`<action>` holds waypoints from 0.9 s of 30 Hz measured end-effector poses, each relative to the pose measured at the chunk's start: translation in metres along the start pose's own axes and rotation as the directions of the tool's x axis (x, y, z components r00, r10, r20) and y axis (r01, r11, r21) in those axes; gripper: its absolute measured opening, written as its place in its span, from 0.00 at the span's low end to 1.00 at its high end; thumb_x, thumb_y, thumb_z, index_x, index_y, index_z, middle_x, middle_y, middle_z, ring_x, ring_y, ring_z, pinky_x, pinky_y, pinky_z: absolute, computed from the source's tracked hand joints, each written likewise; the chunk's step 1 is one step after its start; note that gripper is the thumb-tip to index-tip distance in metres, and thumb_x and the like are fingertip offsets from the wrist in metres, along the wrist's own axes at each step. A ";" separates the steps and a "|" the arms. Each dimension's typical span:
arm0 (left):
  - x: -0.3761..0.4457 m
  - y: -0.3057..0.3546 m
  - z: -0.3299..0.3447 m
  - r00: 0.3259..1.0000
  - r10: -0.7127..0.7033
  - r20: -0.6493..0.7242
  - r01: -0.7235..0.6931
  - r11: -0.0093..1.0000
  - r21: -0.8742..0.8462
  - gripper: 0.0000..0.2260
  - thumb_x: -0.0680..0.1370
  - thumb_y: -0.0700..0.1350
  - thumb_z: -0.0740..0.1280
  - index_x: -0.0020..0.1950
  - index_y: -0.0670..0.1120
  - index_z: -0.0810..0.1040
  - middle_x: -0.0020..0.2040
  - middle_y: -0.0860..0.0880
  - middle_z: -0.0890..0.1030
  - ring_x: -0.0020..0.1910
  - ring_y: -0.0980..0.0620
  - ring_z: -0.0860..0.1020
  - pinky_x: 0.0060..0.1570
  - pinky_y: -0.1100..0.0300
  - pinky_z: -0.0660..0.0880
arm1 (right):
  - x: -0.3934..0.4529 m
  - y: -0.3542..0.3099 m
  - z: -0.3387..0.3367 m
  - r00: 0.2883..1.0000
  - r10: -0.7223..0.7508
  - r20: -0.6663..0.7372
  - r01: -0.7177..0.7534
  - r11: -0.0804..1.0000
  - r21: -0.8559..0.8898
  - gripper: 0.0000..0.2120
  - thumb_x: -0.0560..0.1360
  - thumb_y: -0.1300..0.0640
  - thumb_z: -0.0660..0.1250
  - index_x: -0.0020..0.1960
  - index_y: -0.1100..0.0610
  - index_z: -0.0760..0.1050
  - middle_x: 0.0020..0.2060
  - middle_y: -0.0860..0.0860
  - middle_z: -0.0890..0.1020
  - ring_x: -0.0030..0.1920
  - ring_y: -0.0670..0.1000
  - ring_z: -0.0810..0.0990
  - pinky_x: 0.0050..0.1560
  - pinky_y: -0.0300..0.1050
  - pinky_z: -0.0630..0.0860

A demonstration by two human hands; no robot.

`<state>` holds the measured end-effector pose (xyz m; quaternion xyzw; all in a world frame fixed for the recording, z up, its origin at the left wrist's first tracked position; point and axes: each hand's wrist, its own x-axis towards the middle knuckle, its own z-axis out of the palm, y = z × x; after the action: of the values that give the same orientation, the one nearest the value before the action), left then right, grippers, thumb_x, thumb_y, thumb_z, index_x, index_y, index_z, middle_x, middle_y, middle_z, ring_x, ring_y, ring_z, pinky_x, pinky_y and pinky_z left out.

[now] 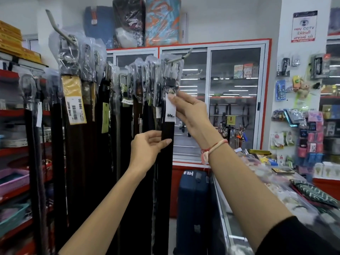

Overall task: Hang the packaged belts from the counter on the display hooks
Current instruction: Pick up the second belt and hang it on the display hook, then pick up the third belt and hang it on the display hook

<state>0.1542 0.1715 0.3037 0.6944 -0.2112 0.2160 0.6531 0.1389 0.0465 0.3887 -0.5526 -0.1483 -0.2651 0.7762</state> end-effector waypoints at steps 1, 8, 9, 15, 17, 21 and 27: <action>-0.008 -0.002 0.000 0.999 0.044 -0.023 -0.043 0.999 0.027 0.21 0.70 0.42 0.77 0.61 0.41 0.79 0.53 0.43 0.84 0.47 0.55 0.82 0.54 0.58 0.80 | -0.009 0.002 -0.004 1.000 -0.003 0.012 0.003 1.000 -0.028 0.19 0.72 0.65 0.73 0.63 0.63 0.76 0.56 0.58 0.84 0.51 0.50 0.84 0.51 0.38 0.81; -0.075 -0.026 0.031 0.764 0.644 -0.044 -0.575 0.710 0.406 0.16 0.76 0.39 0.71 0.63 0.39 0.77 0.64 0.42 0.76 0.65 0.49 0.74 0.71 0.59 0.67 | -0.069 0.020 -0.067 0.997 -0.054 -0.058 0.044 0.986 -0.159 0.11 0.73 0.64 0.72 0.55 0.63 0.80 0.46 0.59 0.85 0.46 0.52 0.84 0.50 0.42 0.83; -0.083 -0.030 0.042 0.745 0.667 0.009 -0.618 0.684 0.388 0.15 0.76 0.38 0.71 0.63 0.39 0.77 0.64 0.42 0.77 0.65 0.48 0.74 0.71 0.55 0.67 | -0.079 0.022 -0.081 0.993 -0.066 -0.093 0.047 0.979 -0.196 0.11 0.74 0.64 0.72 0.55 0.63 0.80 0.46 0.60 0.85 0.46 0.53 0.84 0.49 0.42 0.84; -0.126 -0.072 0.140 0.789 0.498 0.361 -0.578 0.801 0.157 0.15 0.75 0.39 0.71 0.61 0.42 0.78 0.61 0.45 0.80 0.62 0.50 0.75 0.65 0.65 0.66 | -0.137 0.033 -0.190 0.923 -0.116 -0.366 -0.094 0.856 -0.508 0.03 0.74 0.63 0.71 0.48 0.61 0.81 0.39 0.57 0.84 0.41 0.53 0.82 0.42 0.41 0.82; -0.145 -0.087 0.179 0.748 0.397 0.533 -0.537 0.833 0.132 0.17 0.74 0.36 0.70 0.63 0.42 0.77 0.63 0.44 0.79 0.64 0.48 0.75 0.65 0.66 0.64 | -0.159 0.039 -0.238 0.863 -0.099 -0.495 -0.261 0.752 -0.605 0.03 0.73 0.63 0.72 0.43 0.56 0.81 0.38 0.57 0.84 0.42 0.55 0.82 0.45 0.49 0.83; -0.184 -0.108 0.259 0.551 0.202 0.810 -0.496 0.860 0.123 0.21 0.77 0.34 0.65 0.70 0.41 0.71 0.71 0.43 0.73 0.70 0.45 0.70 0.71 0.59 0.60 | -0.216 0.044 -0.329 0.678 -0.113 -0.726 -0.635 0.408 -0.656 0.05 0.70 0.60 0.72 0.45 0.54 0.84 0.46 0.59 0.87 0.52 0.59 0.84 0.57 0.55 0.79; -0.237 -0.117 0.340 0.282 0.165 0.945 -0.585 0.810 0.034 0.23 0.75 0.30 0.65 0.69 0.40 0.70 0.70 0.41 0.72 0.69 0.43 0.70 0.67 0.53 0.63 | -0.288 0.038 -0.404 0.514 -0.012 -0.858 -0.856 -0.074 -0.511 0.21 0.70 0.56 0.71 0.62 0.61 0.78 0.58 0.62 0.83 0.61 0.62 0.79 0.58 0.51 0.77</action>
<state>0.0359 -0.1588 0.0529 0.7326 -0.6484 -0.0150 0.2066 -0.0989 -0.2508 0.0690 -0.7854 0.5431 -0.1608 0.2497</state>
